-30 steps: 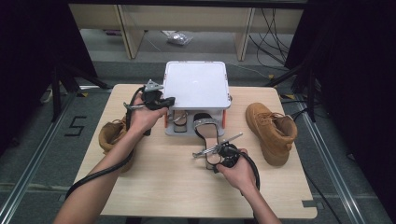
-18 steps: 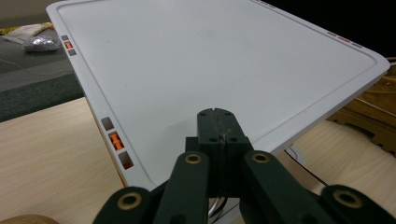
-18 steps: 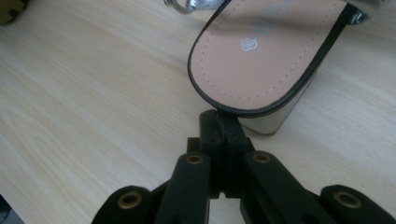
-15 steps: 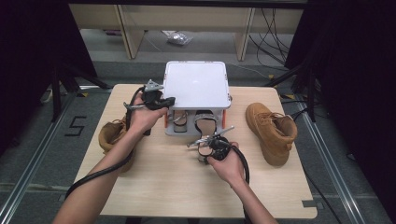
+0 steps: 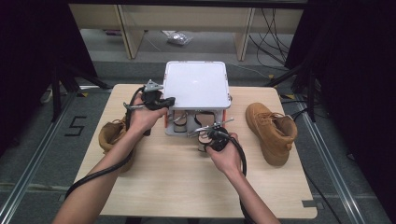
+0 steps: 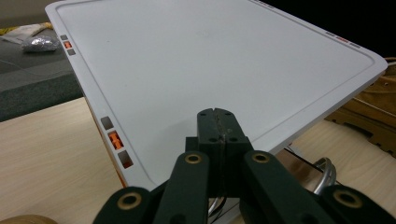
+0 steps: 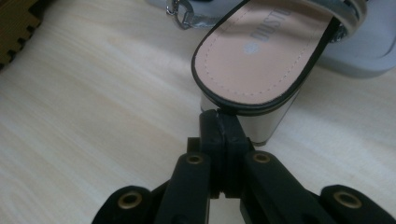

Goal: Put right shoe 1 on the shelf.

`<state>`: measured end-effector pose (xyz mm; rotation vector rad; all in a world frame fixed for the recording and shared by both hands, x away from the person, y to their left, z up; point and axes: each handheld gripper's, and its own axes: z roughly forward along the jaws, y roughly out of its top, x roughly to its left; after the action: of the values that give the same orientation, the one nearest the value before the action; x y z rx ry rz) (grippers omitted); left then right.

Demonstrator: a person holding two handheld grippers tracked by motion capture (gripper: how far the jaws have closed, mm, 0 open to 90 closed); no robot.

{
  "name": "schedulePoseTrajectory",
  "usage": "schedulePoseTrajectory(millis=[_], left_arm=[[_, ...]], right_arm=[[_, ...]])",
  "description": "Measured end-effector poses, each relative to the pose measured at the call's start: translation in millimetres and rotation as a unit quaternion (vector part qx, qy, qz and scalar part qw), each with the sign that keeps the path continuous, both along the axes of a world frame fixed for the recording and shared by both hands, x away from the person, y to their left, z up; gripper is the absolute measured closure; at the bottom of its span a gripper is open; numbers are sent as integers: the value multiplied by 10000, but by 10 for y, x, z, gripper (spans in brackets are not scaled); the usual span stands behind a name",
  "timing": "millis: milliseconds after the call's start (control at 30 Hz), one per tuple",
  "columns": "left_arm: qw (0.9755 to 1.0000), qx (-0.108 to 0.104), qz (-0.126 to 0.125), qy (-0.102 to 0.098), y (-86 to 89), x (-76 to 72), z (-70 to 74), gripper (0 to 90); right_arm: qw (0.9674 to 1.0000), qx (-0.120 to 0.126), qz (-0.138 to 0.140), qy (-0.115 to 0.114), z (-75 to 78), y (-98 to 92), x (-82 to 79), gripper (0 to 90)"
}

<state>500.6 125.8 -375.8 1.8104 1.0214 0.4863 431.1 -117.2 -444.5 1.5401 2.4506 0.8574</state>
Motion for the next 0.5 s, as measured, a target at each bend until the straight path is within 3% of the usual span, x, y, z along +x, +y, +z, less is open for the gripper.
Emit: schedulePoseTrajectory(millis=[100, 133, 167, 267, 400, 433, 500], left_arm=[[10000, 32, 11, 12, -3, -3, 4, 898], [10000, 28, 13, 9, -3, -3, 4, 898], [10000, 31, 8, 6, -1, -3, 3, 898], [10000, -8, 5, 0, 0, -2, -1, 898], [10000, -11, -8, -10, -2, -2, -3, 898], [10000, -10, -5, -13, -3, -2, -3, 898], [10000, -11, -2, -14, -3, -3, -3, 898]], right_arm=[[9999, -23, -129, 4, 22, 10, 24, 900], [9999, -102, -44, -115, 15, -3, 43, 900], [9999, -115, -64, -76, 17, -3, 45, 900], [9998, -65, -154, -108, 12, 10, 53, 900], [9995, -44, -151, -276, 26, 6, 81, 900], [9991, -76, -110, -413, 13, 0, 95, 900], [9990, -87, -153, -400, 11, 21, 100, 900]])
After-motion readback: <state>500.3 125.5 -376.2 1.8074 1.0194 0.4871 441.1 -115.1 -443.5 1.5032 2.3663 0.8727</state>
